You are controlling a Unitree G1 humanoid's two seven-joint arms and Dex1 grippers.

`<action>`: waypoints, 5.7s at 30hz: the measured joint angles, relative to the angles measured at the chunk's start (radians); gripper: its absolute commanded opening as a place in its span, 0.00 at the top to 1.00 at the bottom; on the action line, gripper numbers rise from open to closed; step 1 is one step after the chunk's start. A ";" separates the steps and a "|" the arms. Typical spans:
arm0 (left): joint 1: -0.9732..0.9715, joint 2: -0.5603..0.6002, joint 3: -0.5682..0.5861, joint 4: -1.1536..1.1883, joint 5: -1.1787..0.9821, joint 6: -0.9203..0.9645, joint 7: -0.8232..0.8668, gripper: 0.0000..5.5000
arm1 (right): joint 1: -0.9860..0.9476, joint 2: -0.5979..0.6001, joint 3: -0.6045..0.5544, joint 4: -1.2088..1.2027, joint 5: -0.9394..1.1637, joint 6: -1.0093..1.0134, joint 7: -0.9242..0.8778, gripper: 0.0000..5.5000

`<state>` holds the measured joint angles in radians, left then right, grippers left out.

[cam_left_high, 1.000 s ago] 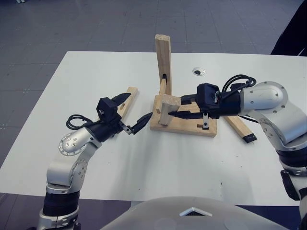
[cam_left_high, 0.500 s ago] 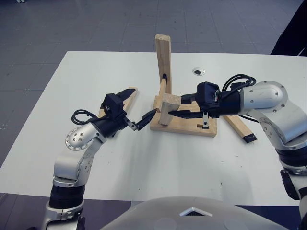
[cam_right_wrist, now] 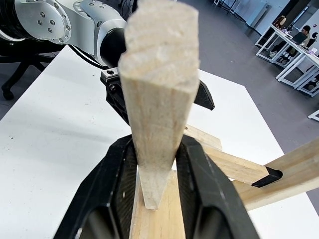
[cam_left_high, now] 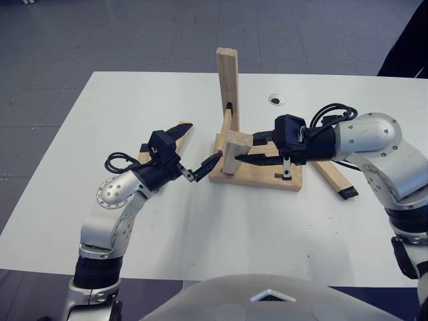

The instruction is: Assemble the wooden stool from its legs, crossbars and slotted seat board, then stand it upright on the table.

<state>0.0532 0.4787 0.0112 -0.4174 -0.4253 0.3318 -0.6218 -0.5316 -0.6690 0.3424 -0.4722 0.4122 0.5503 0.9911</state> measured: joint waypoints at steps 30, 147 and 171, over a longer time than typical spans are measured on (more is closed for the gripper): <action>-0.086 -0.097 0.074 -0.058 -0.180 -0.020 0.012 0.00 | -0.057 0.012 0.053 0.047 -0.034 -0.020 0.034 0.81; -1.165 0.208 -0.630 1.216 0.324 -1.250 -0.992 0.82 | -0.360 0.234 0.234 0.228 -0.340 0.000 0.209 0.82; -1.156 0.162 -0.529 1.286 0.363 -1.268 -0.991 0.44 | -0.351 0.260 0.228 0.326 -0.330 -0.092 0.228 0.82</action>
<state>-1.1026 0.6407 -0.5183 0.8688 -0.0621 -0.9361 -1.6132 -0.8827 -0.4087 0.5699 -0.1462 0.0825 0.4587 1.2194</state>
